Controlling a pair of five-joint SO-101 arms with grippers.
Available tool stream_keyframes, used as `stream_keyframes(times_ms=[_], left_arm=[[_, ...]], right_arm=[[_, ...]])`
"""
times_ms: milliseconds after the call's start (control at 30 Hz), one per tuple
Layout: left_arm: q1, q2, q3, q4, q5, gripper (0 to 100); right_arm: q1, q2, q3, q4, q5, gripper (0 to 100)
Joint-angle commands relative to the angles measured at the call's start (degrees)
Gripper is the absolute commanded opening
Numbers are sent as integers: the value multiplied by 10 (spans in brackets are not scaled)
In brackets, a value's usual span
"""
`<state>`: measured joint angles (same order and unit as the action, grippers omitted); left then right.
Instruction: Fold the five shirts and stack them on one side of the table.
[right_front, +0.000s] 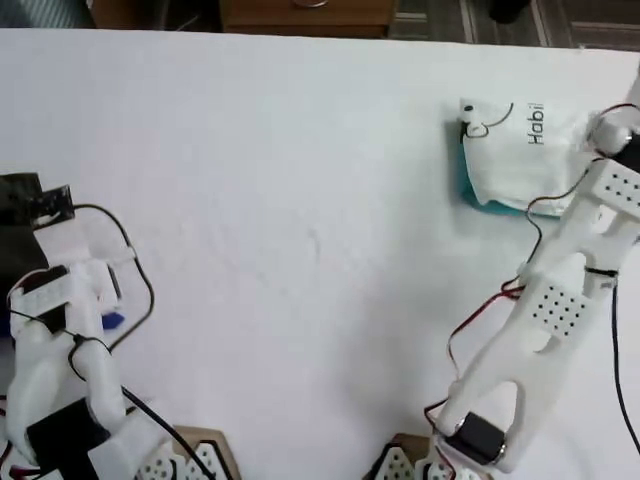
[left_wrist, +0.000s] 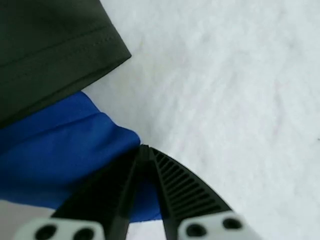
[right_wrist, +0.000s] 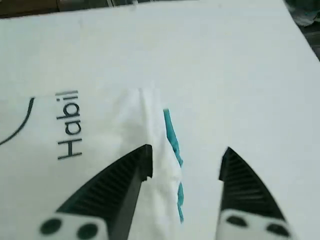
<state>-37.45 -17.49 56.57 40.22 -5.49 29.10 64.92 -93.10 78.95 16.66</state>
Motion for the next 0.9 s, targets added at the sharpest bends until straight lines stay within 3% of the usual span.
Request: stream_keyframes(times_ms=[0,67,200,433,633,867], left_arm=[[7,-1,-2,-9,8,26],[7,-1,-1,-9,8,26],[7,-1,-1,-8,8,26],[7,-1,-1,-8,7,26],[7,-1,-1,-8,7,26],[7,-1,-1,-8,8,26]], right_arm=[[13,-62,-23,70,-5,0],[12,-63,-23,91,-4,44],[4,-48,-12,102,-4,20],[7,47,-7,0,-4,19],[26,109,-9,-15,-4,19],[24,39,-24,-11,-5,19]])
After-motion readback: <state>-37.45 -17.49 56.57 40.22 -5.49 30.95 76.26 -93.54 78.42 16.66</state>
